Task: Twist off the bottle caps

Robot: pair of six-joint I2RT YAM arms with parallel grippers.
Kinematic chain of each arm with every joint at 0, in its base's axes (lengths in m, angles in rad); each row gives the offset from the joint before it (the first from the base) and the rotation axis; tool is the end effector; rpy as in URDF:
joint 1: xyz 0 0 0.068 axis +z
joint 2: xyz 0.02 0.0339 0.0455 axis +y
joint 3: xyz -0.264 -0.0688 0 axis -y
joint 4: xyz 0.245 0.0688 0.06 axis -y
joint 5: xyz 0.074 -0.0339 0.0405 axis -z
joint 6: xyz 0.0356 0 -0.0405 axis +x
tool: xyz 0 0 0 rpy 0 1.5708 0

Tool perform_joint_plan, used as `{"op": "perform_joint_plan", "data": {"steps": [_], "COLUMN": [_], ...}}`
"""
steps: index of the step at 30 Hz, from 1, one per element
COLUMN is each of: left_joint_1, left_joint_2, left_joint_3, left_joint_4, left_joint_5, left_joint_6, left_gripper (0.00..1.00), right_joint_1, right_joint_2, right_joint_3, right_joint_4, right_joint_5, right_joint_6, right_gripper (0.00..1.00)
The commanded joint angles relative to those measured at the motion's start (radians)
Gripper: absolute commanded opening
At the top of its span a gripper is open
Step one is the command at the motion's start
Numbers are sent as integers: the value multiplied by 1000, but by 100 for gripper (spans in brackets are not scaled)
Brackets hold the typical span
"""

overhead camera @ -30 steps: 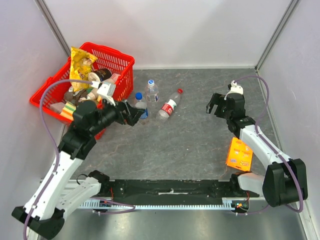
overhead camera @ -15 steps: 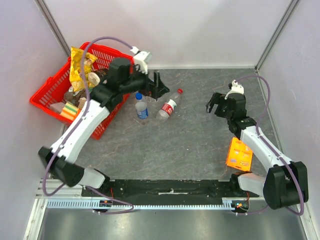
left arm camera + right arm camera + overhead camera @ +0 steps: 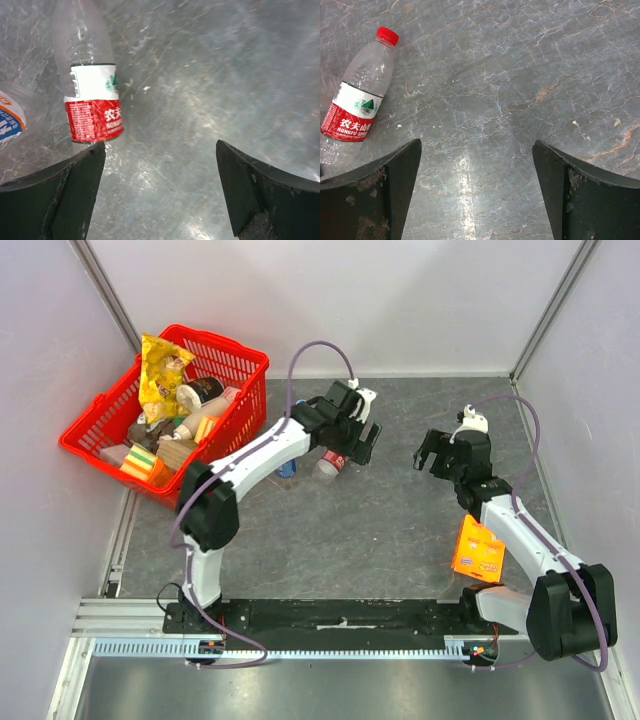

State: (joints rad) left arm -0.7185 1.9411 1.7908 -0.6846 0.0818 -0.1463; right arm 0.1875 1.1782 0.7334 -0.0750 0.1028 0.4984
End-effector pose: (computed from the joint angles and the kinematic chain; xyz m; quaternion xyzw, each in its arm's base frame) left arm 0.3295 -0.2920 0.3011 0.2772 0.8902 -0.1852 0.3103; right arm 0.2570 0.0450 0.2518 0.1592 0.8495 0.1266 0.4868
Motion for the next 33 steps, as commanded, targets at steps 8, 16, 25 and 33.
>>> {"op": "perform_joint_plan", "data": {"steps": [8,16,25,33], "left_joint_1": [-39,-41,-41,-64], "left_joint_2": [262,335,341,270], "left_joint_3": [153,139,76,6], "left_joint_4": [-12,7,48,97], "left_joint_5": [-355,-291,-180,-123], "left_joint_6": [126,145,96,62], "left_gripper": [94,93,80,56], "right_joint_1": [-11,-19,-20,-25], "right_joint_2": [-41,-31,-35,-71], "right_joint_3": [-11,-12,-9,11], "right_joint_4": [0,1,0,-34], "right_joint_5": [23,17,-3,2], "right_joint_6": [-17,-20,-14,-18], "right_gripper": [98,98,98,98]}}
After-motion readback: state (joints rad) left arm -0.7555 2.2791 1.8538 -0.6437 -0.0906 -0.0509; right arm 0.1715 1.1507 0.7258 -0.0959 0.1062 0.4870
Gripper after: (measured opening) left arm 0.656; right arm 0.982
